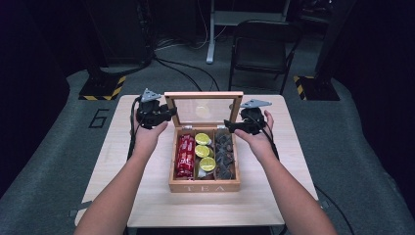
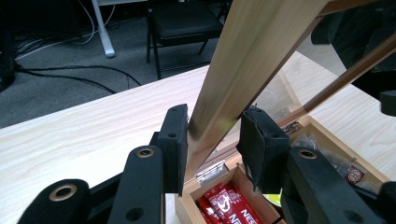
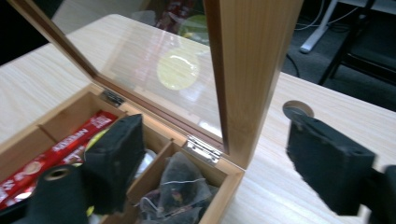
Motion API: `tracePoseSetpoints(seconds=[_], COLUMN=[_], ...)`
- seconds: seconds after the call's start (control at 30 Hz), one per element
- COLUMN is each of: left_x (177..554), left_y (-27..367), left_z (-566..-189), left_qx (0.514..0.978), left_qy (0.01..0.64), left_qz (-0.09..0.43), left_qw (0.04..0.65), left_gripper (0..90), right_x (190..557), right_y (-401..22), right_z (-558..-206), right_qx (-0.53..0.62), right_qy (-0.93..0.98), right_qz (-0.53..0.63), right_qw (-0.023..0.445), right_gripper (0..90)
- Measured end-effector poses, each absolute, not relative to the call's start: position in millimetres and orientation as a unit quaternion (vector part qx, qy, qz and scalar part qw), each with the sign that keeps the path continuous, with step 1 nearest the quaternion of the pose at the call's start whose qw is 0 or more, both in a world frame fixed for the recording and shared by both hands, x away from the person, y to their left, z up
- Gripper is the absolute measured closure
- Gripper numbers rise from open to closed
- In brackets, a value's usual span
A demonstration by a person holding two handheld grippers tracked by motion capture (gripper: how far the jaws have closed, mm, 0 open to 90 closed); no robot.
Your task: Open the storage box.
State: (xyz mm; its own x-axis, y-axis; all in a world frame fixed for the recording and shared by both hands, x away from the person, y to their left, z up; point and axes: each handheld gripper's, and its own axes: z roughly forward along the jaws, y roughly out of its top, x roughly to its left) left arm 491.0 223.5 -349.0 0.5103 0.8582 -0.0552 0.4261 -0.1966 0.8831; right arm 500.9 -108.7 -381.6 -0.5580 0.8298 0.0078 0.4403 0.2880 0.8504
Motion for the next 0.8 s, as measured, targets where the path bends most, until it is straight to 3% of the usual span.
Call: tracePoseSetpoints(seconds=[0.1,0.17,0.3,0.53,0.8], left_x=[491.6,491.8,492.3,492.9,494.1], left_y=[223.3,223.1,223.2,223.6,223.5], left_z=[-348.7,-348.7,-349.0,-349.2,-349.3], left_qx=[0.737,0.737,0.736,0.735,0.734], left_qy=[0.436,0.436,0.436,0.437,0.437], left_qz=[0.235,0.235,0.235,0.235,0.233], left_qw=[0.46,0.46,0.462,0.463,0.464], left_gripper=[62.6,62.6,62.6,62.5,62.5], right_x=[504.2,506.7,511.0,515.8,517.7], right_y=[-110.2,-111.6,-113.9,-117.2,-110.4], right_z=[-386.5,-390.4,-394.5,-397.9,-400.4], right_qx=[0.42,0.425,0.439,0.433,0.408], right_qy=[0.765,0.762,0.755,0.763,0.773], right_qz=[0.427,0.427,0.426,0.423,0.424], right_qw=[0.234,0.237,0.236,0.228,0.236], right_gripper=[28.2,39.9,40.2,51.3,54.6])
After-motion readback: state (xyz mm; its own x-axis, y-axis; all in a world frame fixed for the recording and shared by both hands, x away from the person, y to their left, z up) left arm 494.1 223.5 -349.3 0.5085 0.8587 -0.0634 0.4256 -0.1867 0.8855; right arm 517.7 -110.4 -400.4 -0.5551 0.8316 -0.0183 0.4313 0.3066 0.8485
